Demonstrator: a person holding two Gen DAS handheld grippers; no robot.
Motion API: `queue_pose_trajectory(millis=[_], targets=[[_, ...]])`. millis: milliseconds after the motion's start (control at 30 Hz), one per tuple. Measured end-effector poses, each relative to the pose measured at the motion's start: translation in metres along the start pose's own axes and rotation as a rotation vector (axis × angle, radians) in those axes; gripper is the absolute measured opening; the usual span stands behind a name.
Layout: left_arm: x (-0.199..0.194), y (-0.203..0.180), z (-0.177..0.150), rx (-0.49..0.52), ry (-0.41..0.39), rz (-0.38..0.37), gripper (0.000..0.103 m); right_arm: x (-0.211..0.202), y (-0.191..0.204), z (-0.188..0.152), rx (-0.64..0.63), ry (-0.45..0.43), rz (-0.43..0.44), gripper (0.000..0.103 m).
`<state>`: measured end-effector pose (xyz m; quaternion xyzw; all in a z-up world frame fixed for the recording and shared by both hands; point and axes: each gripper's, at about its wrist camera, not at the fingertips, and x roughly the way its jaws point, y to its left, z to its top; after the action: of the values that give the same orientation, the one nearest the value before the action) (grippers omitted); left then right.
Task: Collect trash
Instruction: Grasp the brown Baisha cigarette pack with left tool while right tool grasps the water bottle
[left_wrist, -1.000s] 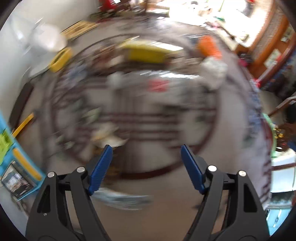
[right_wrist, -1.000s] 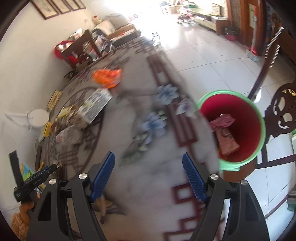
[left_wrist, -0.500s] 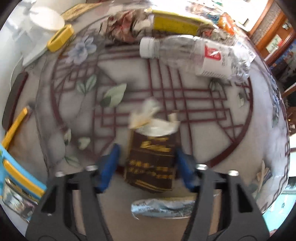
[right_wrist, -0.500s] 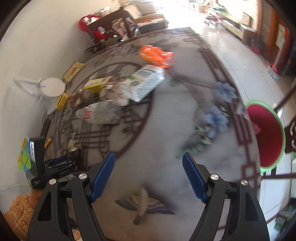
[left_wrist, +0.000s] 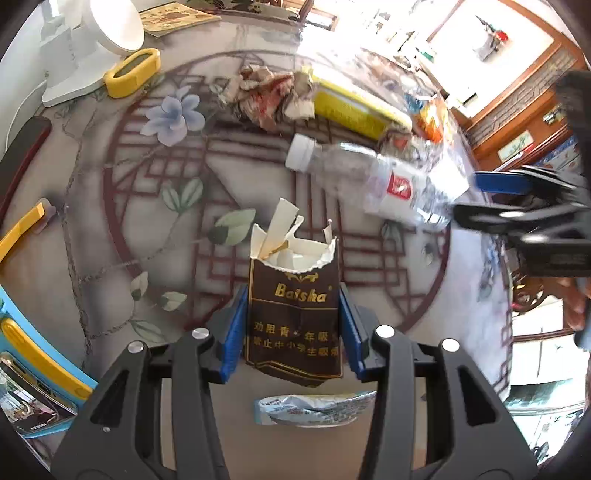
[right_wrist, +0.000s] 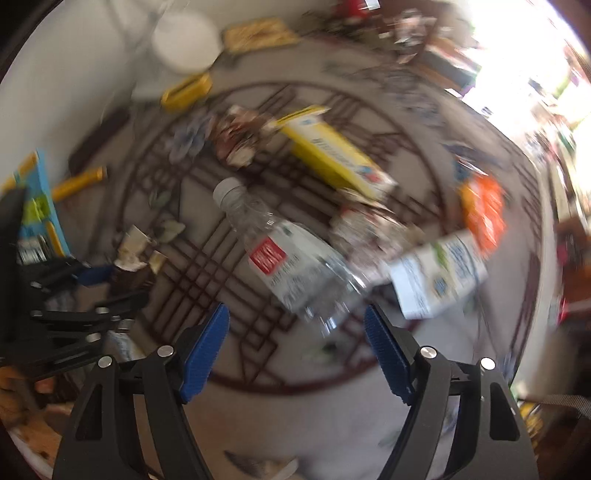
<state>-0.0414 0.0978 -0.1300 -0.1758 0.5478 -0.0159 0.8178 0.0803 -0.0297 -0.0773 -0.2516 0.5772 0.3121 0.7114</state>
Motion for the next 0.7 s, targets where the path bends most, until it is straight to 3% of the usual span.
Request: queue_pose_trajectory(millis=[133, 300, 367, 700], targets=[[0.0, 0.007, 0.002, -0.037, -0.001, -0.012, 0.045, 0.037, 0.011, 0.021, -0.1, 0.086, -0.05, 0.074], [0.007, 0.024, 0.0, -0.099, 0.028, -0.017, 0.045, 0.068, 0.011, 0.027, -0.146, 0.164, -0.053, 0.073], [0.009, 0.026, 0.0, -0.106, 0.032, -0.015, 0.045, 0.071, 0.009, 0.024, -0.139, 0.154, -0.039, 0.062], [0.013, 0.019, 0.009, -0.099, 0.031, -0.022, 0.045, 0.042, -0.008, -0.023, 0.057, 0.052, 0.145, 0.059]])
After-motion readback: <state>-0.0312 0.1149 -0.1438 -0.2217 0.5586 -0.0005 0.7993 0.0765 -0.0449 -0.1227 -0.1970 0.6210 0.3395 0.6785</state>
